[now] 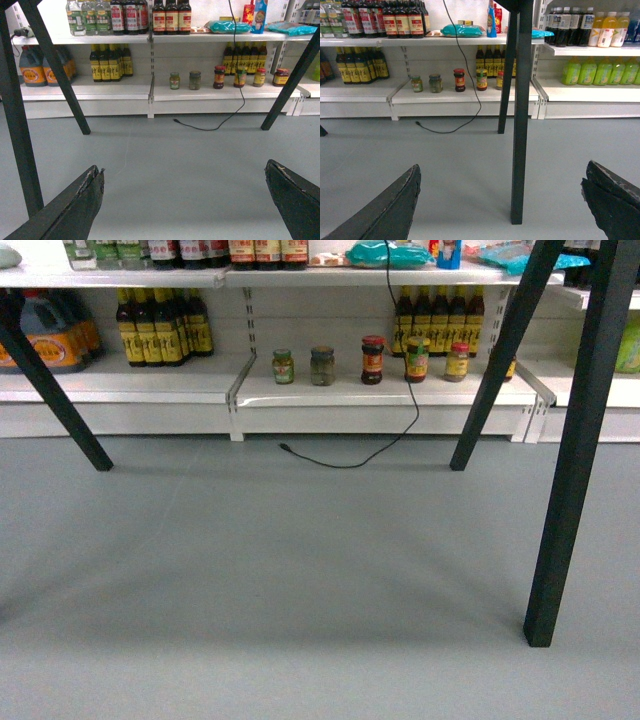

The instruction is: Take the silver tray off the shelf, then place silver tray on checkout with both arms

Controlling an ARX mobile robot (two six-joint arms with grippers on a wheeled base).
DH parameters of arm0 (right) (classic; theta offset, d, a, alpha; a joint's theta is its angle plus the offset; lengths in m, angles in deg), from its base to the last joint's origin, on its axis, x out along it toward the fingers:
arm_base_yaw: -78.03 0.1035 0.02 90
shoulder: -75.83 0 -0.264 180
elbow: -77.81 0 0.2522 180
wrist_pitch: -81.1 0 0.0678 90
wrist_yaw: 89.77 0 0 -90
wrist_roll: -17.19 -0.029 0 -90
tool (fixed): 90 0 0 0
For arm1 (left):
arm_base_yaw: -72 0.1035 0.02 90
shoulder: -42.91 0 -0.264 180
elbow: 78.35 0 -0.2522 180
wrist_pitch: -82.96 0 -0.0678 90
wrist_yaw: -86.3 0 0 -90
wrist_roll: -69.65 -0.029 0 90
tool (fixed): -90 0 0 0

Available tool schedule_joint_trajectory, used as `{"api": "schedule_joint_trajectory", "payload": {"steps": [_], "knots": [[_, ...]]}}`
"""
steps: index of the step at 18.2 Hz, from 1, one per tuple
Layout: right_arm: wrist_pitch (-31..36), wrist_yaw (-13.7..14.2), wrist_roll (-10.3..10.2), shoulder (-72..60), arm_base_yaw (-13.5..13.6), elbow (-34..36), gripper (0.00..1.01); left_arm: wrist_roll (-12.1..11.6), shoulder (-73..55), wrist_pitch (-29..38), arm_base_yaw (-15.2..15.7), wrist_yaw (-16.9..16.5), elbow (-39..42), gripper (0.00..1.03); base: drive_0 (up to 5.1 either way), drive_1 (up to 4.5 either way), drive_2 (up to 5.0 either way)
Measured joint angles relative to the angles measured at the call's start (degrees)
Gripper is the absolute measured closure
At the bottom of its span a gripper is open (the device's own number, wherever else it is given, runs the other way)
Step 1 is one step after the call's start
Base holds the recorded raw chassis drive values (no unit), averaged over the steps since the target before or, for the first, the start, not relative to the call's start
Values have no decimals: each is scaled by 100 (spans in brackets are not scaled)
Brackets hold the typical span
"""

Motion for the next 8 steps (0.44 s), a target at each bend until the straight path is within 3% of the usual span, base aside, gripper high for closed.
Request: {"api": "schedule_joint_trajectory", "payload": {"steps": [8], "knots": [[0,0,0,2,0,0,3,0,0,0,0,0,0,5,0,0,0]]}}
